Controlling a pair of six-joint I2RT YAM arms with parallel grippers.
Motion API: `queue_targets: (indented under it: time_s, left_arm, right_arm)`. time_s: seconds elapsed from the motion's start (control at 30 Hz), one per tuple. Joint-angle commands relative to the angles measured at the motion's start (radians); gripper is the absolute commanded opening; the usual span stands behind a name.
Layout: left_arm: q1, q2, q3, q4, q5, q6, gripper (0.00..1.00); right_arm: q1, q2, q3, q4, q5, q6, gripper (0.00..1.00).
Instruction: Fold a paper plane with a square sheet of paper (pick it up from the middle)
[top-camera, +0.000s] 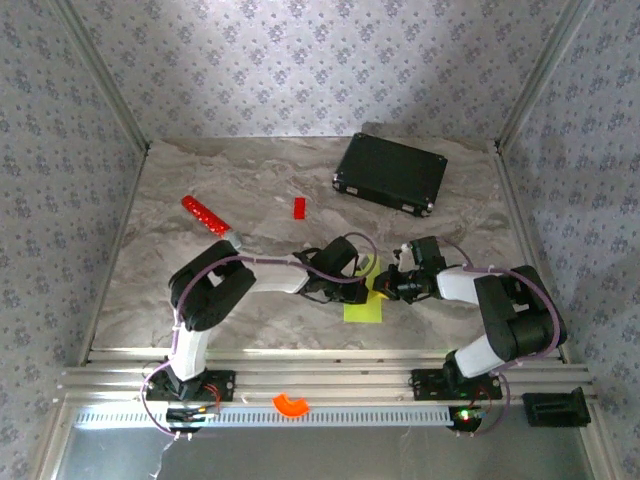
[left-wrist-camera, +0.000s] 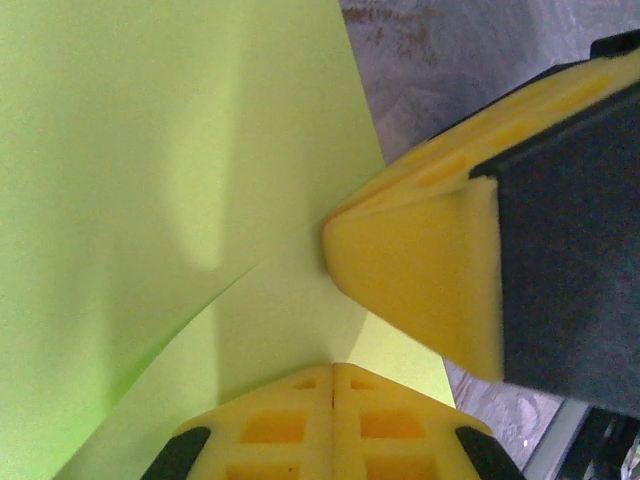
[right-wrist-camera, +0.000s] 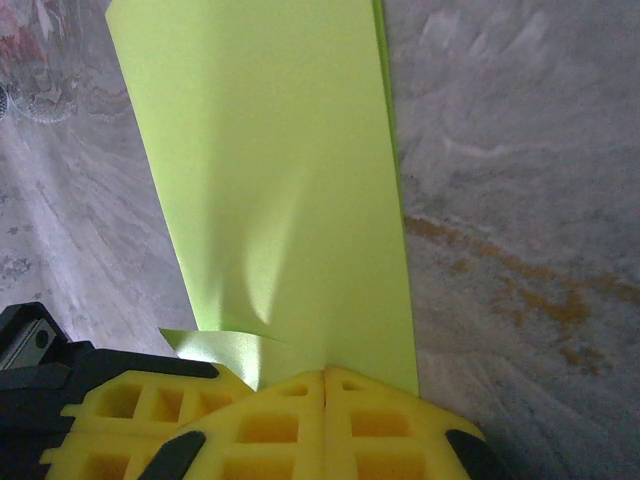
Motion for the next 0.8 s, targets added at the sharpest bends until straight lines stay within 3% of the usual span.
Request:
queue_targets:
  time_s: [0.0, 0.33, 0.6, 0.77]
  left_arm:
    - [-0.021, -0.047, -0.076, -0.134, -0.017, 0.030, 0.03]
    - [-0.063, -0.129, -0.121, -0.271, -0.092, 0.104, 0.07]
    - [-0.066, -0.253, -0.174, -0.190, -0.116, 0.063, 0.07]
    - [-0.015, -0.285, -0.160, -0.108, -0.101, 0.036, 0.07]
  right_arm:
    - [-0.008, 0.034, -0.026, -0.056, 0.078, -0.017, 0.00]
    - [-0.008, 0.045, -0.020, -0.059, 0.082, -0.017, 0.00]
    - [0.002, 0.030, 0.011, -0.064, 0.016, -0.057, 0.00]
    - [0.061, -0.031, 0.135, -0.215, 0.013, -0.139, 0.05]
